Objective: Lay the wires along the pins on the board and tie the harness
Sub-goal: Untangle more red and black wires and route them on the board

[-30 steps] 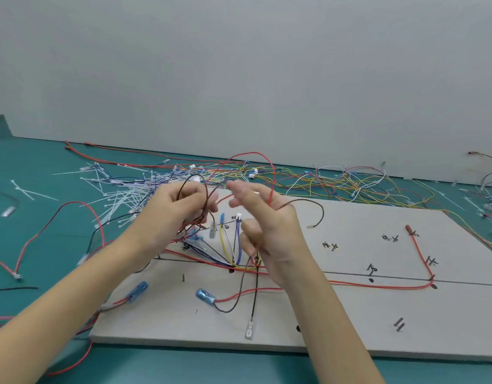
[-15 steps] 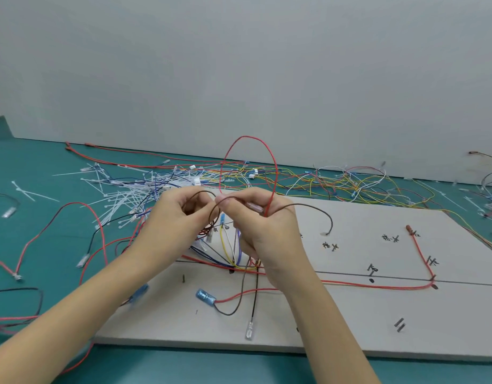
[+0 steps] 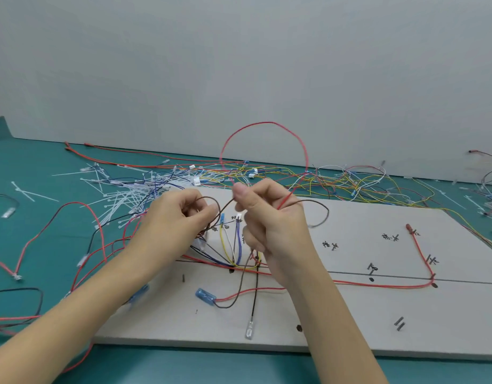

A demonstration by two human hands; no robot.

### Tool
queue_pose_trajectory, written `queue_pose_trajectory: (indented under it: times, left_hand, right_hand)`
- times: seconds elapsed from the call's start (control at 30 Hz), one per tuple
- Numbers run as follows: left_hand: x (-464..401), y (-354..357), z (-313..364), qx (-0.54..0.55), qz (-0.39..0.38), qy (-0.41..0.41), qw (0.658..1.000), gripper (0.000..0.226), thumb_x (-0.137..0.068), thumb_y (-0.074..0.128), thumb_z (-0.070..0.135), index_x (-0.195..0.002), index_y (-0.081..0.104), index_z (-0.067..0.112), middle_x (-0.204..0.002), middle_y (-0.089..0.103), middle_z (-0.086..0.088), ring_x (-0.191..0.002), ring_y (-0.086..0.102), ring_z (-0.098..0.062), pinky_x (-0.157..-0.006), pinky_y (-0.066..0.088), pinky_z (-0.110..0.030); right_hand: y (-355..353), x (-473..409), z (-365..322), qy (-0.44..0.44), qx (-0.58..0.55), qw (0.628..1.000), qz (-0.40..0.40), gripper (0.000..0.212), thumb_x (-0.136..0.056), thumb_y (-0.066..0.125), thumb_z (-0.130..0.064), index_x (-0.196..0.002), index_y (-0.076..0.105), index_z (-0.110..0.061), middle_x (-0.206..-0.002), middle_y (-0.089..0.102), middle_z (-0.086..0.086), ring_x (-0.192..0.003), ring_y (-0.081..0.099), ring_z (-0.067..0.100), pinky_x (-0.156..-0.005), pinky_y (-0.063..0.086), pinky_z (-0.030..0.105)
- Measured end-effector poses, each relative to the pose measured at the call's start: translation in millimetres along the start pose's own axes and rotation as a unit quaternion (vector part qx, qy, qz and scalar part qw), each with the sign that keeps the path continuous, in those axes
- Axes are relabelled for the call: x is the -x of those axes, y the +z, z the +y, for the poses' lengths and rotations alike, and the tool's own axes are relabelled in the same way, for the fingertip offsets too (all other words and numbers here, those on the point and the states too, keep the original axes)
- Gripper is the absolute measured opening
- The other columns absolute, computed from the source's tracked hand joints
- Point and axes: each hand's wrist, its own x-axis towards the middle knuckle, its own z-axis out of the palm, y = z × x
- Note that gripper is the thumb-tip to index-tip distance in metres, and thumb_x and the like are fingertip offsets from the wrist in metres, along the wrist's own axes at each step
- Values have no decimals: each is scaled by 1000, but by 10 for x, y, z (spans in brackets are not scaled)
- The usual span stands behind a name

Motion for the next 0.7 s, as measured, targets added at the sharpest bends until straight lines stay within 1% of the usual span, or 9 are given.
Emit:
queue_pose_trajectory:
  times: [0.07, 0.2, 0.27, 0.33, 0.4, 0.47, 0.6, 0.67, 0.7]
  left_hand:
    - [-26, -35, -22, -41, -4, -5, 999, 25, -71, 61, 47, -64, 59, 24, -50, 53, 4, -46, 42, -9, -53, 36, -28]
    - [-59, -65, -21, -68, -38, -16, 997, 24, -83, 71, 38, -64, 61, 27, -45, 51, 8, -42, 40, -8, -53, 33, -26]
    - [-51, -84, 31, -29, -54, -24, 998, 26, -83, 70, 43, -65, 63, 25, -49, 51, 6, -45, 39, -8, -52, 31, -24]
    - [-30, -113, 106, 49, -80, -41, 995, 31, -77, 68, 50, -66, 65, 21, -54, 55, 3, -48, 41, -7, -49, 32, -20]
    - [-20, -145, 168, 102, -114, -73, 986, 32, -68, 67, 54, -68, 68, 21, -57, 61, 5, -47, 46, -3, -44, 34, -13]
    - [-37, -182, 191, 133, -152, -106, 974, 31, -64, 68, 54, -70, 70, 24, -61, 64, 7, -48, 49, -1, -44, 35, -12]
    - [-74, -253, 202, 215, -216, -149, 941, 20, -61, 74, 42, -72, 74, 25, -69, 62, -2, -51, 50, -6, -45, 39, -13]
    - [-69, -270, 217, 228, -242, -159, 930, 15, -62, 82, 27, -74, 76, 23, -73, 62, -5, -52, 51, -7, -45, 39, -14]
    - [-70, -271, 217, 234, -249, -164, 925, 19, -58, 85, 15, -74, 77, 22, -73, 64, -5, -51, 53, -6, -44, 40, -13]
  right_hand:
    - [-36, -11, -17, -5, -16, 1000, 22, 22, -76, 70, -22, -61, 56, -14, -58, 51, 5, -30, 19, 5, -36, 19, 14]
    - [-59, -31, -24, -13, -30, 998, 49, 23, -77, 69, -20, -62, 53, -11, -59, 51, 4, -30, 19, 5, -35, 20, 15]
    - [-69, -43, -39, -11, -46, 997, 68, 24, -76, 69, -22, -63, 52, -11, -60, 52, 3, -30, 19, 5, -35, 20, 14]
    - [-100, -56, -58, -6, -57, 994, 96, 26, -80, 68, -20, -63, 50, -11, -60, 53, 0, -30, 18, 5, -34, 19, 14]
    - [-143, -72, -68, 5, -60, 989, 132, 29, -87, 66, -15, -63, 49, -12, -59, 54, -2, -29, 17, 5, -34, 20, 14]
    - [-172, -81, -69, 26, -63, 985, 160, 31, -89, 65, -15, -64, 48, -12, -59, 54, -3, -30, 17, 5, -33, 21, 15]
    - [-205, -90, -66, 55, -67, 980, 181, 31, -89, 66, -16, -65, 48, -14, -59, 54, -4, -31, 18, 6, -33, 21, 16]
    - [-218, -90, -67, 65, -66, 978, 189, 30, -88, 67, -17, -66, 48, -15, -59, 54, -5, -32, 18, 6, -33, 21, 17]
    - [-223, -90, -67, 69, -65, 977, 190, 28, -88, 67, -18, -67, 48, -15, -59, 54, -5, -32, 18, 6, -33, 21, 17]
